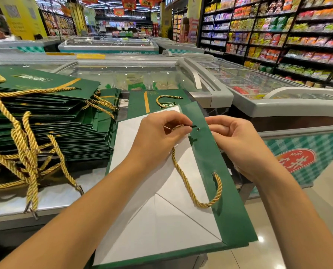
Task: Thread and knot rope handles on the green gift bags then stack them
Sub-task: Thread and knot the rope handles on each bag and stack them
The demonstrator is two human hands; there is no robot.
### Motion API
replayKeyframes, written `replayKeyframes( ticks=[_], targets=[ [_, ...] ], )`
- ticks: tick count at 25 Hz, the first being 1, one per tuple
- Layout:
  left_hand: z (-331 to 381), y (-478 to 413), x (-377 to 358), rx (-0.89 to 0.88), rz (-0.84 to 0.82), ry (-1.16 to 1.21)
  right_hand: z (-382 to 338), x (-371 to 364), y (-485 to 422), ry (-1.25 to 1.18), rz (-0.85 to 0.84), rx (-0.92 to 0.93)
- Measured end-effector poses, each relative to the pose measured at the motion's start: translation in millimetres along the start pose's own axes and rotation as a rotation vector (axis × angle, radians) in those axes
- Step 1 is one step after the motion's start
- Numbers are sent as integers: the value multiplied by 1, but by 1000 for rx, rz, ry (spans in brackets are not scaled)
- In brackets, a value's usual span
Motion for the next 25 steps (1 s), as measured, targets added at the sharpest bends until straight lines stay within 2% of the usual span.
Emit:
replayKeyframes(
  ticks=[5, 16, 21, 25],
  targets=[
    [3, -2, -2, -60, 34, -92, -2, -2, 2, -24, 9, 3],
    [13, -4, -1, -149, 114, -130, -6, -4, 5, 57, 2, 37],
    [18, -5, -12, -183, 33, -167, -7, -4, 9, 52, 20, 35],
    [19, 1, -35, -166, -210, -360, -7, -5, 10, 7, 24, 29]
  ],
)
Point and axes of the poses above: each hand's wrist, its own y-axis away from the middle knuckle, its own x-axis out of the back of the hand, z = x × y, the point moved 8 cm from there along -y, towards the middle knuckle, and after that the axes turned 11 degrees about -y, right-handed, at the moved point
